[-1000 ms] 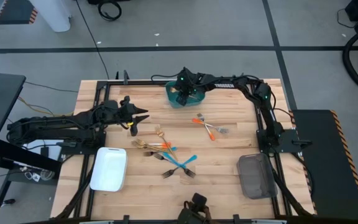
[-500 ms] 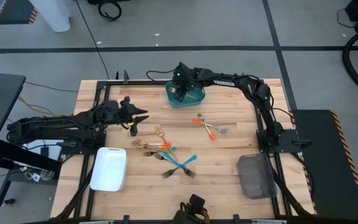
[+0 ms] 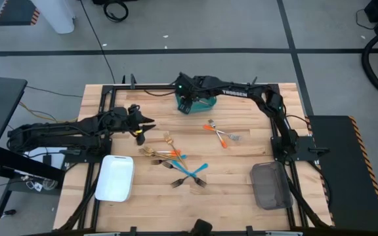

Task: Sort silverware by color (type)
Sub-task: Put the gold fork into the blue bin

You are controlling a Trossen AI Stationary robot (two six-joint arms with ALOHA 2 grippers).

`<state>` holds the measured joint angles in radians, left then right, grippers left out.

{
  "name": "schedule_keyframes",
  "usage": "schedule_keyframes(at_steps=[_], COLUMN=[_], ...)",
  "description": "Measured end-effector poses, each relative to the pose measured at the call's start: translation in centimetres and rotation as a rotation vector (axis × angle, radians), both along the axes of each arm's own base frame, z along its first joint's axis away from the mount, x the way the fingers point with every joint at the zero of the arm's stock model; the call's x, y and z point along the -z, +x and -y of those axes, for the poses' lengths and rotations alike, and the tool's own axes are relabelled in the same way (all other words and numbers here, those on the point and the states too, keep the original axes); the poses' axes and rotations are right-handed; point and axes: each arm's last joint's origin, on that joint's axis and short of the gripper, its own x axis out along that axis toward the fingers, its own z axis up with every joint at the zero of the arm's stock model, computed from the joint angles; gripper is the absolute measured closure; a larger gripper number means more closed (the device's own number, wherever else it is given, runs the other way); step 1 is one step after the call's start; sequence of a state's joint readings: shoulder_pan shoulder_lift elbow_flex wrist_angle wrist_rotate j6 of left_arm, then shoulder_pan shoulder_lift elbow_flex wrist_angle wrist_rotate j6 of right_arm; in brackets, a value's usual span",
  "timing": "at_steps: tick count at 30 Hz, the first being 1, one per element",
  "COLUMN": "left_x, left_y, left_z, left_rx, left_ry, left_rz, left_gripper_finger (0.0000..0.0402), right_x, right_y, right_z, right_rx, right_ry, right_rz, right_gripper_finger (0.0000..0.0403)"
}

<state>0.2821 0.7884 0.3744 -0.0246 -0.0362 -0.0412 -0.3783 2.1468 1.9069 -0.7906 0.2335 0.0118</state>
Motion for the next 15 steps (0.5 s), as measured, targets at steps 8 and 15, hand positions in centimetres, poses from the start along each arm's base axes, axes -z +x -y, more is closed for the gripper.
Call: schedule_keyframes(at_steps=[8,15], left_x=[-0.3,-0.6], left_y=[-0.9,-1.8], left_z=[0.4,0.7], left_rx=[0.045,0.04], left_ry=[-0.05,-0.061], left_rz=[0.009,0.01], left_gripper_finger=[0.0285,0.0285], right_x=[-0.1,-0.2], right_y=[0.5,1.2], right_z=[-2.4,-4.9], right_rx=[-0.02,-0.049], right_ry=[0.028,0.039], right_rz=[-0.028,-0.018], right_gripper_finger=[0.0214,0.0214])
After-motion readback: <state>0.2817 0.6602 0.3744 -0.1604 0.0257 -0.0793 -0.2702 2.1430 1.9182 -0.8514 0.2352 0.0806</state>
